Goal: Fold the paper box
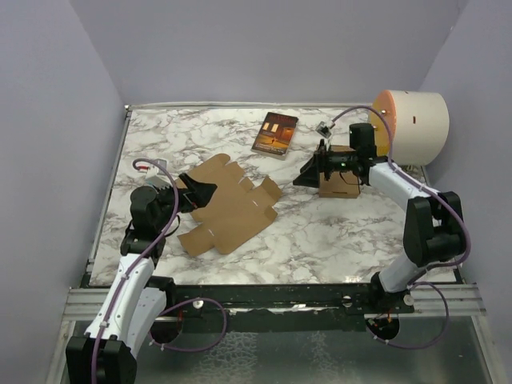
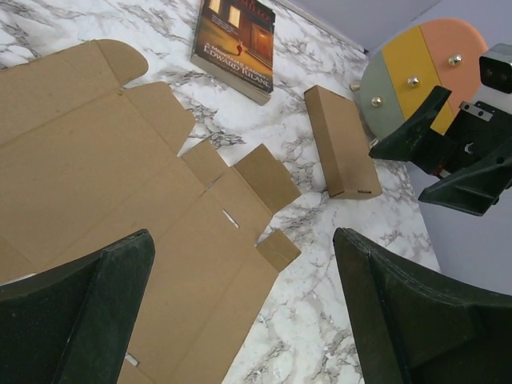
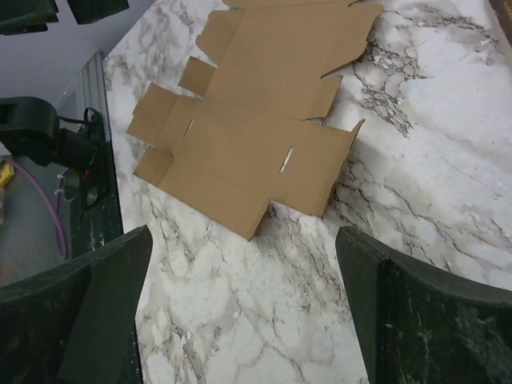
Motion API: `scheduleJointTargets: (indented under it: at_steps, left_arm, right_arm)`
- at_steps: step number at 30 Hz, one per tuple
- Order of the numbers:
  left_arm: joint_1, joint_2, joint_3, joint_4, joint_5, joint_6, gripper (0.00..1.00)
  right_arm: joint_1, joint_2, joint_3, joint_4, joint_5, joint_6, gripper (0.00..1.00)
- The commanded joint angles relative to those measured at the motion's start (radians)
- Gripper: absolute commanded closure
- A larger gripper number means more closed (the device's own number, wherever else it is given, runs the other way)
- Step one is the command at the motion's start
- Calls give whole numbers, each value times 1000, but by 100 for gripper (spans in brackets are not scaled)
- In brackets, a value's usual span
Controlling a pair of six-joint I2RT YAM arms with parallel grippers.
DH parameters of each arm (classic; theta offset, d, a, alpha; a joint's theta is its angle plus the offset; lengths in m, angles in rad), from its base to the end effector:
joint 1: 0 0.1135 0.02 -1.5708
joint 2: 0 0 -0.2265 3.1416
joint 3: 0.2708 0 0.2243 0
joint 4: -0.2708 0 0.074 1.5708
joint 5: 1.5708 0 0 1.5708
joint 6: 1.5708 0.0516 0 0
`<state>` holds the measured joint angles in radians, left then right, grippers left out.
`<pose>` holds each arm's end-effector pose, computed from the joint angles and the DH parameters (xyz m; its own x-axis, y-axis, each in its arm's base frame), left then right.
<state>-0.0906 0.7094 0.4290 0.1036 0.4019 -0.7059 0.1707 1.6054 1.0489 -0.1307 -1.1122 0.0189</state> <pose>0.1894 -0.0375 0.2375 -0.4361 -0.5599 -0.7045 0.2416 0.6813 -0.6910 0.3054 0.0996 0.2152 -0.6394 -0.1017 -0.7621 -0.7463 0.3205 0.5833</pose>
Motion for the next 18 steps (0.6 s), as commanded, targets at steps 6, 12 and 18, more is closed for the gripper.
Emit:
scheduleJointTargets:
  at_steps: [6,12,18]
  left_arm:
    - [8,-22,-54,38,-78,-9,3]
    - [8,-32,-74,47,-91,-13,3]
    - [8,-31,-89,60,-93,-20,3]
  right_arm:
    - [121,197,181,-183,171,-136,1]
    - [160,287,236,-225,240,-154,0]
    - [211,353,293,-270,314,-183,4]
